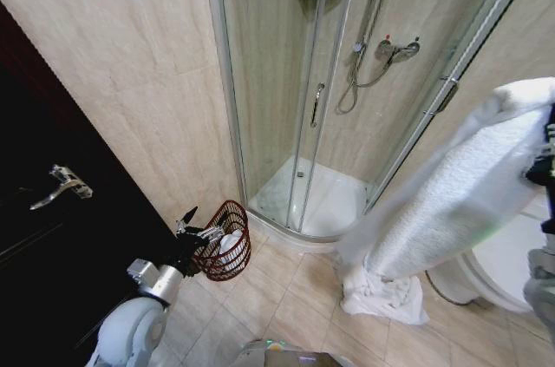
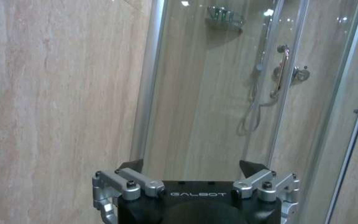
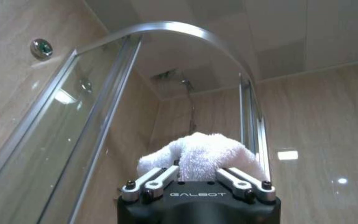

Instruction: Discard the used towel into the hamper.

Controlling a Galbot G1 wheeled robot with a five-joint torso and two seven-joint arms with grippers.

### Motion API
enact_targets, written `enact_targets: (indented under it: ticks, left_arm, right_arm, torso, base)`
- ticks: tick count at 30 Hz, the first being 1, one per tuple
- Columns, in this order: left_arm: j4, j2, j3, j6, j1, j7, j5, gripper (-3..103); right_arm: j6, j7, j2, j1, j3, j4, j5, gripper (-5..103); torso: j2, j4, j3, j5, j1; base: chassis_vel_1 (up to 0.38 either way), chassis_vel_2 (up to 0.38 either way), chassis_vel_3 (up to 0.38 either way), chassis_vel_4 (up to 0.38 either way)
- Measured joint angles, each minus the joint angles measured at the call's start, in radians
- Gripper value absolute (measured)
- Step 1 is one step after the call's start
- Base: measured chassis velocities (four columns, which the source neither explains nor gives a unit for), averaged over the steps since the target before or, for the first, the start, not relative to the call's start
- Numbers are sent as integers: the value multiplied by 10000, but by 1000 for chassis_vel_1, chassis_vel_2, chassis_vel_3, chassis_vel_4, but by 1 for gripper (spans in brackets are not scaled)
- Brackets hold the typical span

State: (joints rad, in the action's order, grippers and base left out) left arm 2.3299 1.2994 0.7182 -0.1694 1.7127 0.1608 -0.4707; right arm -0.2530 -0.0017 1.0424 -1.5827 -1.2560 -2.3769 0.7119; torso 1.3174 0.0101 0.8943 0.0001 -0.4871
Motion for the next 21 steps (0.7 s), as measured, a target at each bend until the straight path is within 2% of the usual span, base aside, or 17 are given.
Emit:
enact_targets:
  ticks: [9,21]
  left_arm:
    - [0,0,0,0,0,0,0,100]
    - [0,0,0,0,0,0,0,100]
  right_arm:
    - [-65,-281,273,-91,57,-425,21,7]
    - [-23,-209,278,-162,-117,-935,257,7]
  torso:
    - [0,0,0,-2,0]
    - [0,-1,0,-1,0]
  base:
    - [0,0,0,0]
    - [4,2,4,4]
